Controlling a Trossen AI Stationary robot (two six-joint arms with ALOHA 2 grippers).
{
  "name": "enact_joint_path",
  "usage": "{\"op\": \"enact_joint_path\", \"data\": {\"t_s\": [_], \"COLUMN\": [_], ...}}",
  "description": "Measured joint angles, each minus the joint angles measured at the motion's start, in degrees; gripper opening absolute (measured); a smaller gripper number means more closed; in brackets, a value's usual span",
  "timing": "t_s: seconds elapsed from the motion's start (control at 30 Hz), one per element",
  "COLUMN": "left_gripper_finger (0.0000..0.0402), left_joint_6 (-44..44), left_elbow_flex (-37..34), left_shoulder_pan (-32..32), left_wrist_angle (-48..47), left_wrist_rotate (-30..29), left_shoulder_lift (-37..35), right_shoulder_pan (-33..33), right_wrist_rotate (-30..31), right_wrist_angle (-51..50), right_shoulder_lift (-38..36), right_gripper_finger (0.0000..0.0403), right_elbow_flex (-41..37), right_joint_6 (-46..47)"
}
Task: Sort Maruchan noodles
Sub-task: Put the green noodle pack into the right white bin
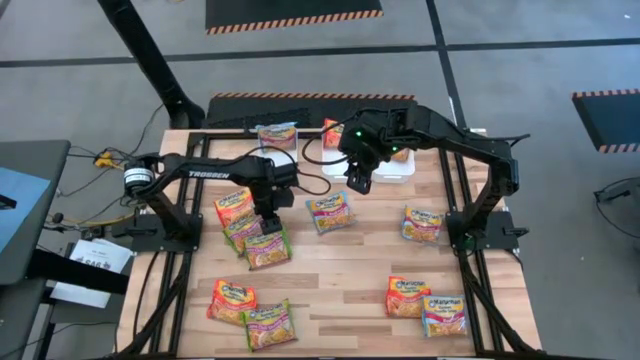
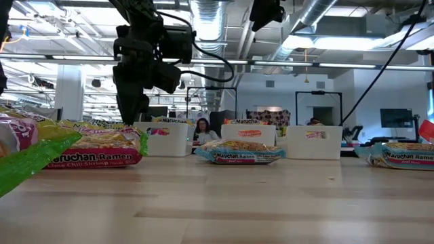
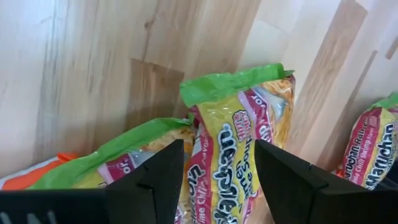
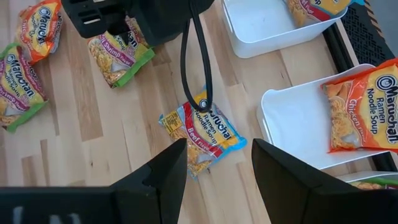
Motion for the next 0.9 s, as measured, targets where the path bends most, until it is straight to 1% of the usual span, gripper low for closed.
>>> {"op": "enact_joint_path", "data": {"t_s": [0.2, 0.4, 0.5, 0.67, 0.77, 0.9], "left_gripper_finger": [0.018, 0.018, 0.018, 0.0177, 0.0157, 0.0101], "left_joint_6": [0.1, 1.47, 1.44, 2.18, 2.97, 4.39], "left_elbow_flex": [0.04, 0.04, 0.04, 0.04, 0.04, 0.04], "left_shoulder_pan": [-0.08, -0.28, -0.42, -0.43, -0.54, -1.15], "left_wrist_angle": [-0.21, 0.0, -0.01, -0.04, -0.15, -0.15], "left_wrist_rotate": [-0.93, 3.28, 3.48, 3.41, 3.39, 3.8], "left_shoulder_lift": [1.45, 6.08, 7.36, 7.58, 7.56, 7.56], "right_shoulder_pan": [0.0, 0.01, 0.02, 0.02, 0.02, 0.02], "right_wrist_rotate": [0.0, 0.0, 0.0, 0.0, 0.0, 0.0], "right_wrist_angle": [0.02, -0.03, -0.06, -0.07, -0.07, -0.07], "right_shoulder_lift": [0.0, 0.0, 0.0, 0.0, 0.0, 0.0], "right_gripper_finger": [0.0203, 0.0203, 0.0203, 0.0203, 0.0203, 0.0203], "right_elbow_flex": [0.0, 0.0, -0.02, -0.01, -0.02, -0.02], "right_joint_6": [-0.01, 0.0, -0.01, -0.01, -0.01, -0.01]}}
